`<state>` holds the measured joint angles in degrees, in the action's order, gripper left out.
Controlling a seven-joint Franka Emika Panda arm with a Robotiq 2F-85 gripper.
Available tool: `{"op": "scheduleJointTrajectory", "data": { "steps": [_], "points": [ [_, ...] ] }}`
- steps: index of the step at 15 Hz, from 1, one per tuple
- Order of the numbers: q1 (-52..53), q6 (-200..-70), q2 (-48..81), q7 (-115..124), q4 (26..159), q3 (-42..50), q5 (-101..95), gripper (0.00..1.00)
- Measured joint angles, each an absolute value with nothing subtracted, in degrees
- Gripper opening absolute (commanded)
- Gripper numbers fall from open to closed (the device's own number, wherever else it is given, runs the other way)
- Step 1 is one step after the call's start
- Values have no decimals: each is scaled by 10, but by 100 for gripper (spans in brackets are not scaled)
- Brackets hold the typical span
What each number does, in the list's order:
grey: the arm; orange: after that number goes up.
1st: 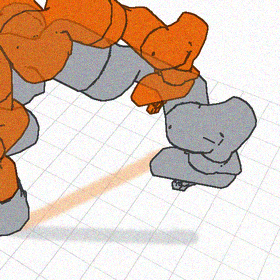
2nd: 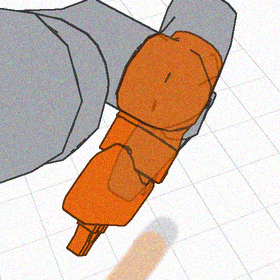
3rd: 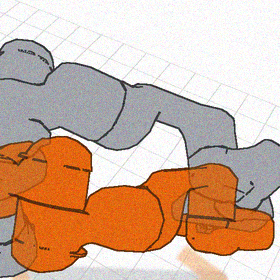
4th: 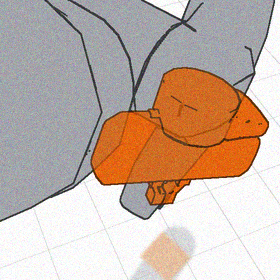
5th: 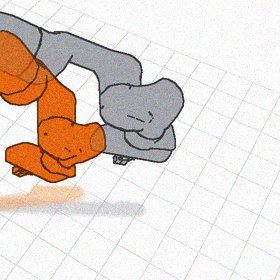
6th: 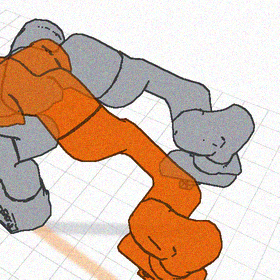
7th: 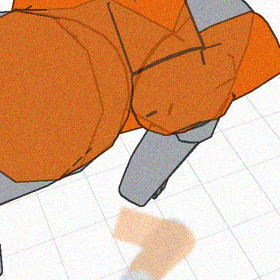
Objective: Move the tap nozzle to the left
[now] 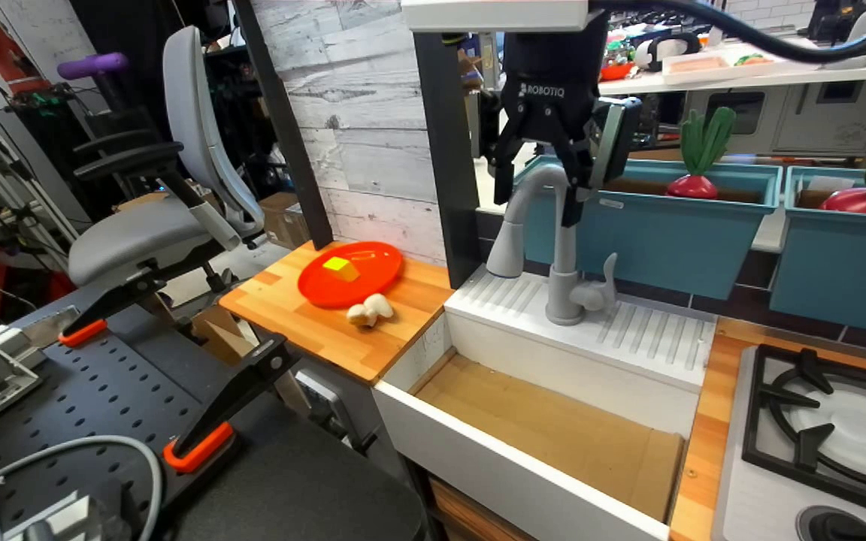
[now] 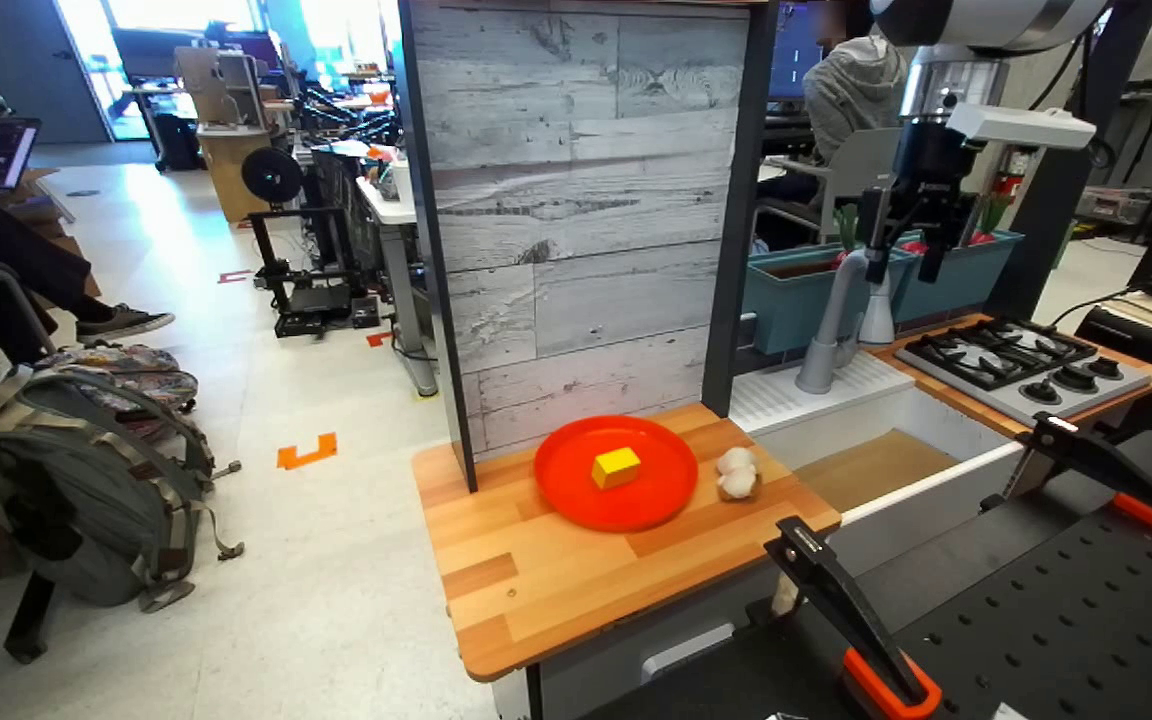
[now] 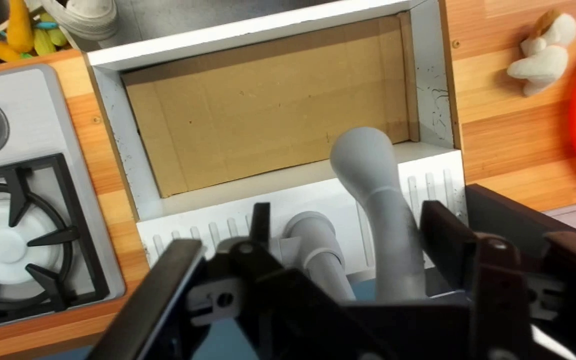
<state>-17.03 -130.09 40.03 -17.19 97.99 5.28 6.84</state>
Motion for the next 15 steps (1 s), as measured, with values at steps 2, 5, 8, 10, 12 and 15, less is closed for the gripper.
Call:
{"op": "scheduleJointTrajectory", "data": {
  "steps": [2,5,8,10,12,15],
  "points": [
    [-170,-1300,390,-167,990,55,58,100],
    [-168,-1300,387,-165,995,55,52,100],
    [-165,-1300,388,-164,995,53,51,100],
    [-164,-1300,388,-164,995,49,51,100],
    [-163,-1300,389,-163,994,45,51,75],
    [-160,-1300,391,-163,994,42,51,56]
  ]
}}
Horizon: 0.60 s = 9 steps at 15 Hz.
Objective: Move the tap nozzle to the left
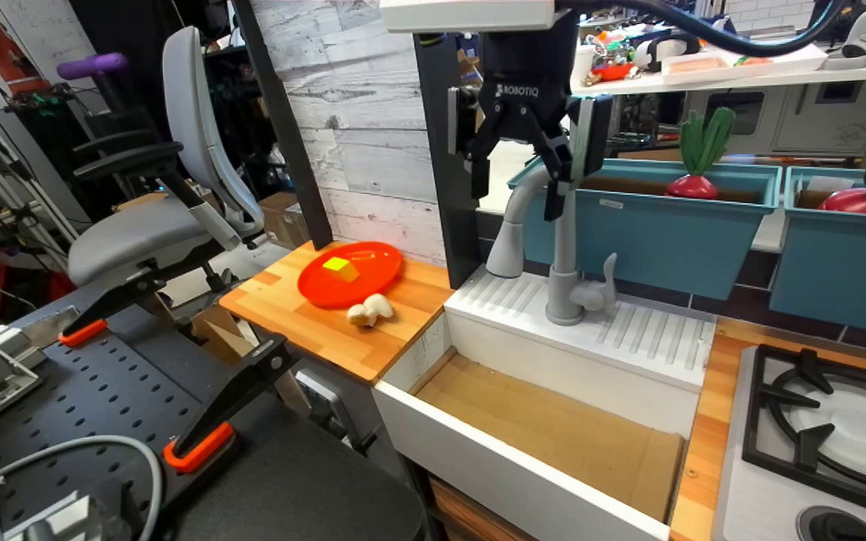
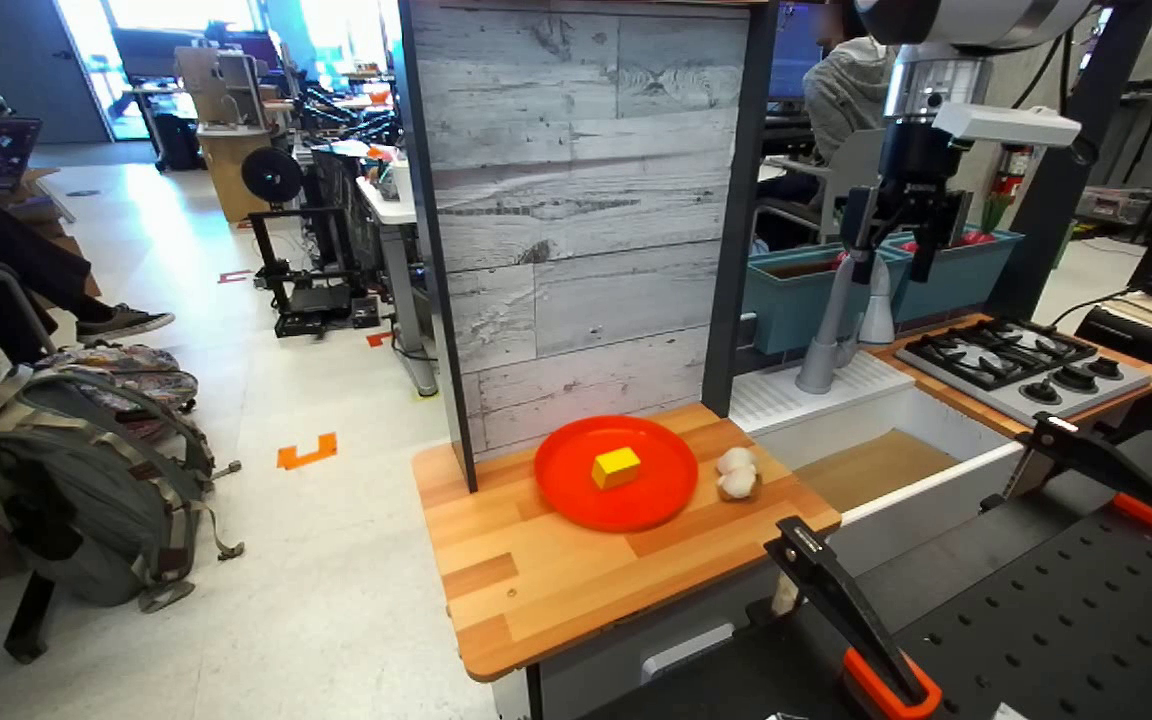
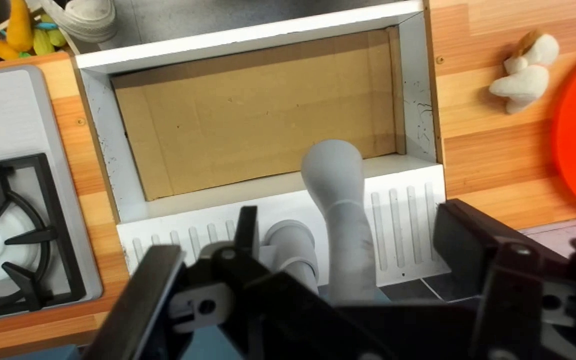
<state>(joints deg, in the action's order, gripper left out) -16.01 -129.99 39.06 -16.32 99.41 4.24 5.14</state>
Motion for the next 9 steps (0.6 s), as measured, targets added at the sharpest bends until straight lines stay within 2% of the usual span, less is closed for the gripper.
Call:
{"op": "scheduleJointTrajectory", "data": {
  "steps": [7,8,9],
  "points": [
    [-159,-1300,396,-156,992,42,51,3],
    [-159,-1300,398,-154,991,42,50,2],
    [-158,-1300,400,-152,989,42,49,6]
  ]
}}
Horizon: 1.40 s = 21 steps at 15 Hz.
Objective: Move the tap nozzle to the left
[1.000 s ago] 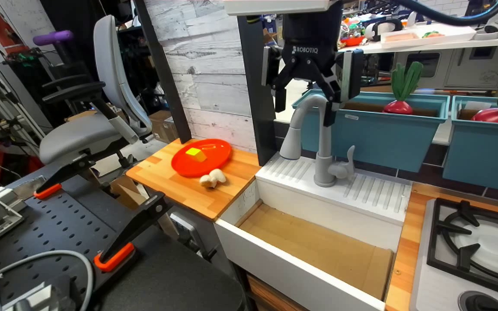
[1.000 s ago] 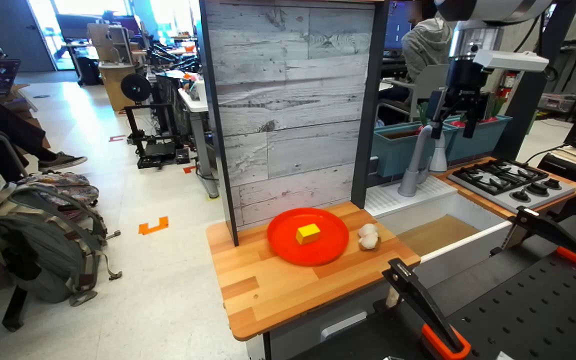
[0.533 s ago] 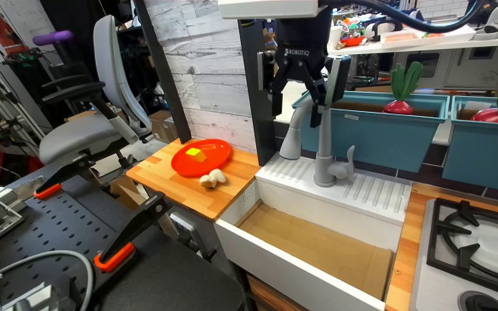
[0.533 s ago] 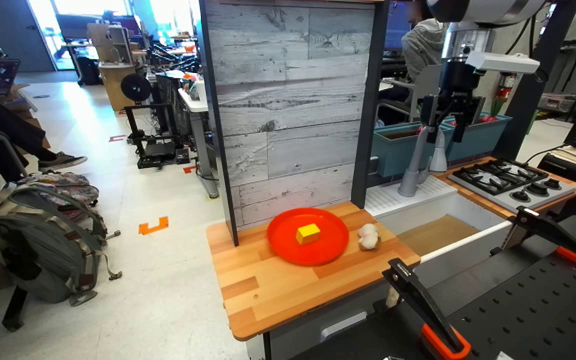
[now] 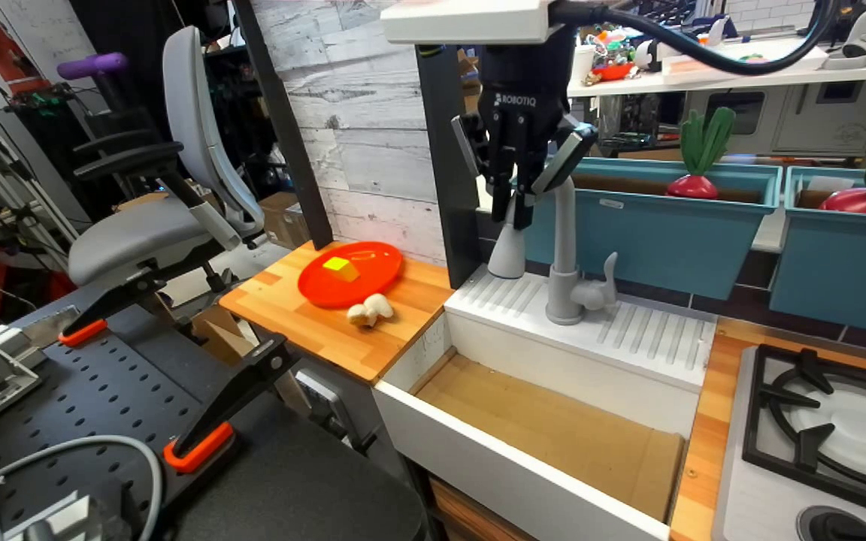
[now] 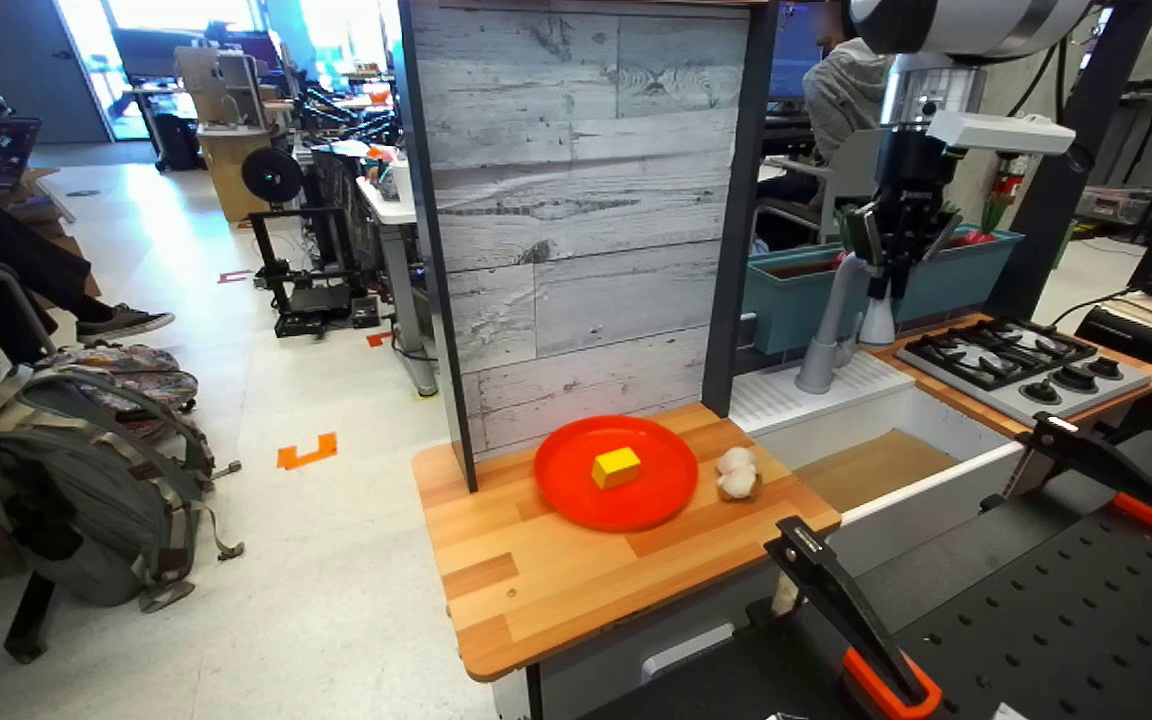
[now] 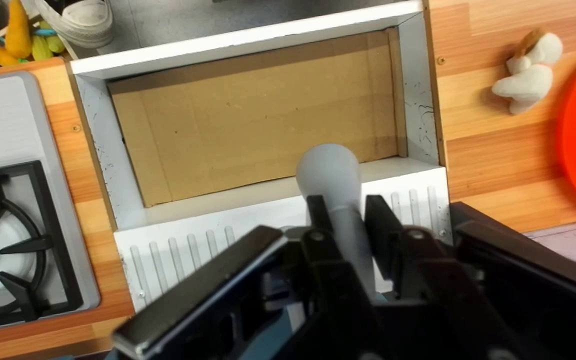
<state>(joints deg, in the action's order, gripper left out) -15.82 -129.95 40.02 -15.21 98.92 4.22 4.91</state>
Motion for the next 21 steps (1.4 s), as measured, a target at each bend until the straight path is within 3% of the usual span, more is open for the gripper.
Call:
{"op": "scheduleJointTrajectory", "data": {
  "steps": [21],
  "points": [
    [-186,-1196,449,-130,892,12,149,6]
  ]
}}
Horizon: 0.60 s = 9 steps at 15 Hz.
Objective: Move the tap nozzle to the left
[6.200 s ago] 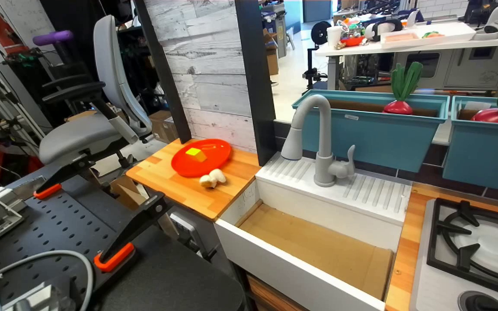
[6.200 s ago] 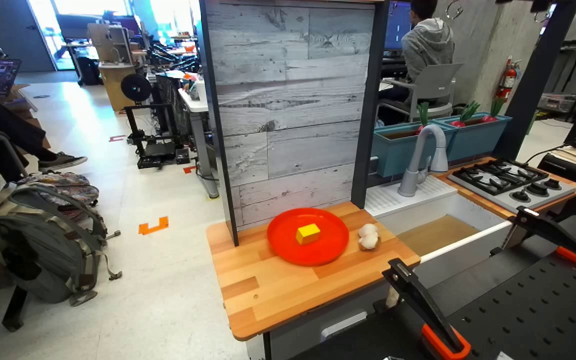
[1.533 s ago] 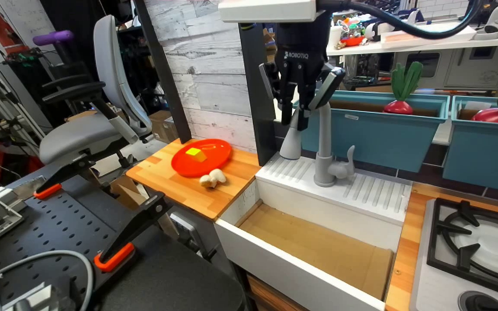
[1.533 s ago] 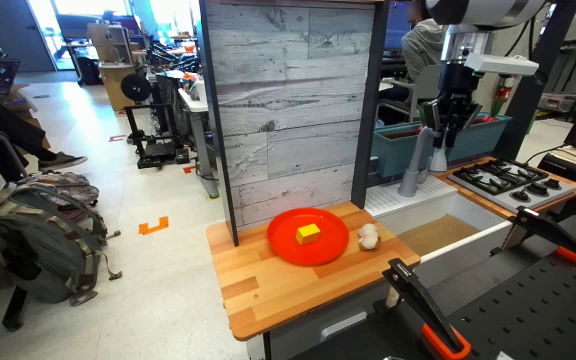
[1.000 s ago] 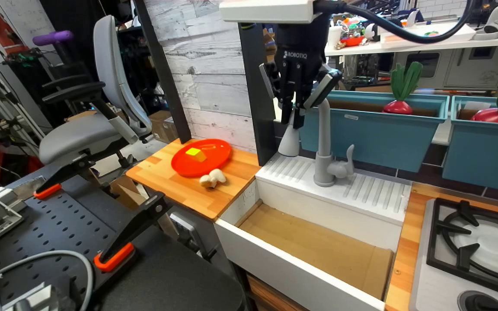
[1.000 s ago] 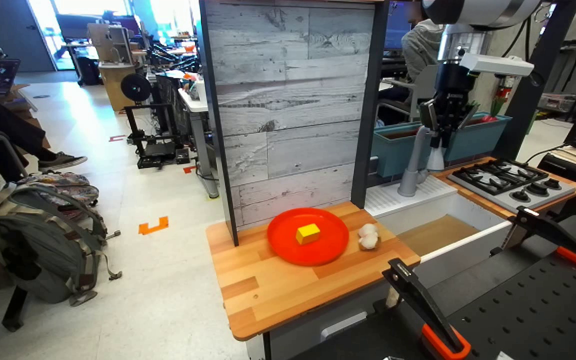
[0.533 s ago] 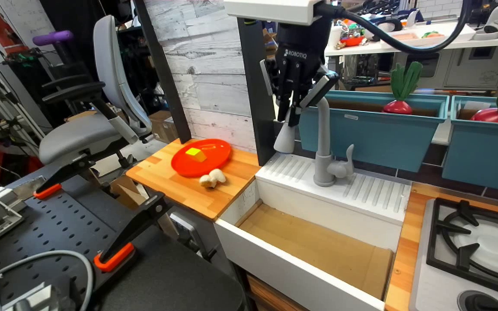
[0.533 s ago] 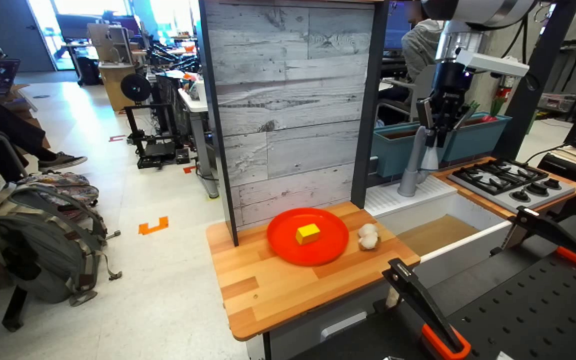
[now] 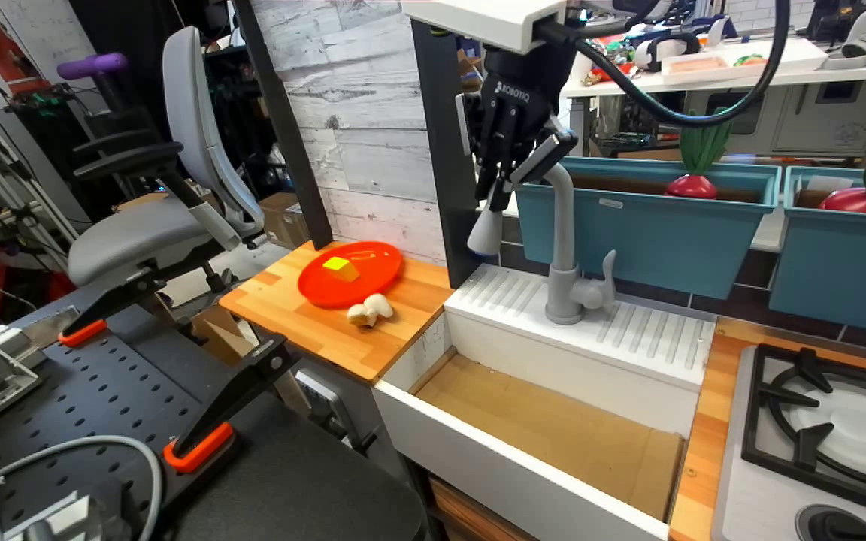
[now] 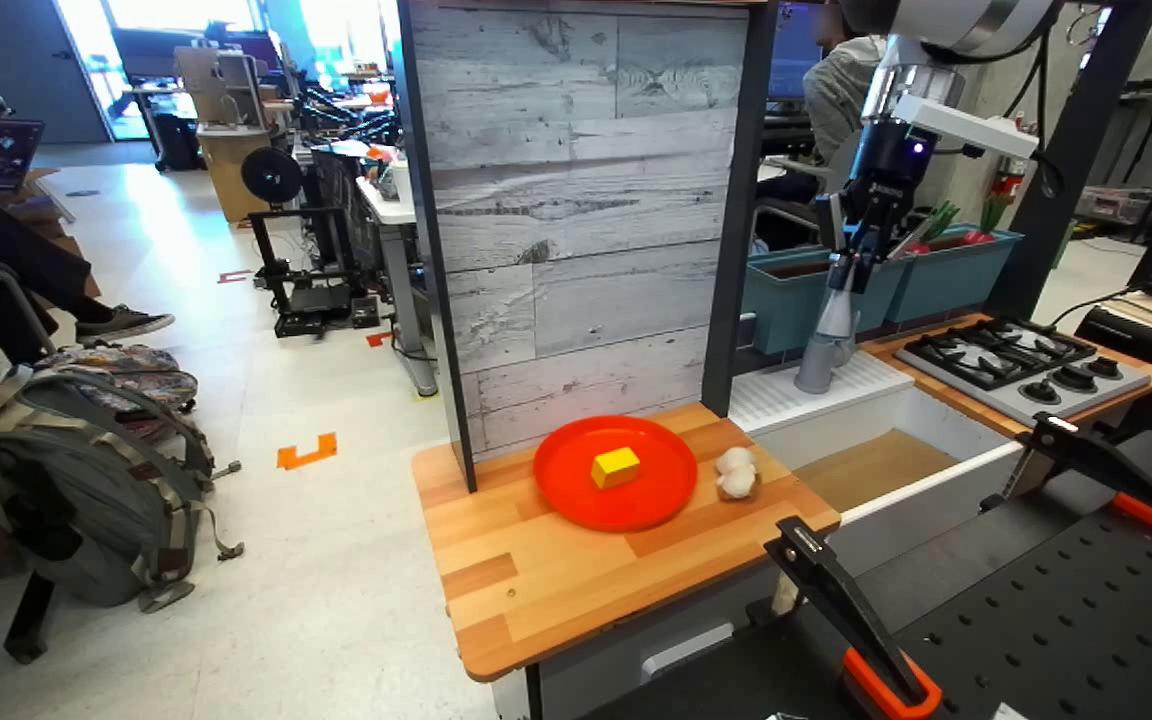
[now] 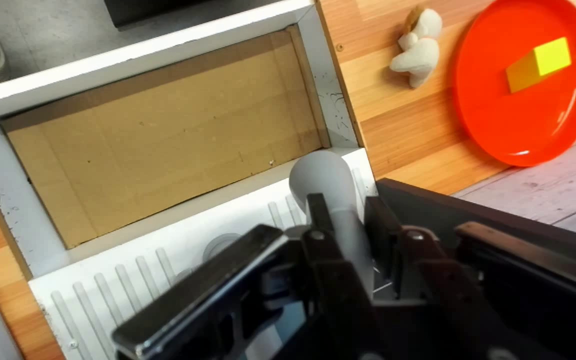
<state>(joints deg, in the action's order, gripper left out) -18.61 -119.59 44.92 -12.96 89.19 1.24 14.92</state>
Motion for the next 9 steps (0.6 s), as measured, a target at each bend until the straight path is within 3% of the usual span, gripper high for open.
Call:
{"op": "scheduleJointTrajectory", "data": {
  "steps": [9],
  "points": [
    [-190,-1248,457,-130,891,-11,210,6]
  ]
}}
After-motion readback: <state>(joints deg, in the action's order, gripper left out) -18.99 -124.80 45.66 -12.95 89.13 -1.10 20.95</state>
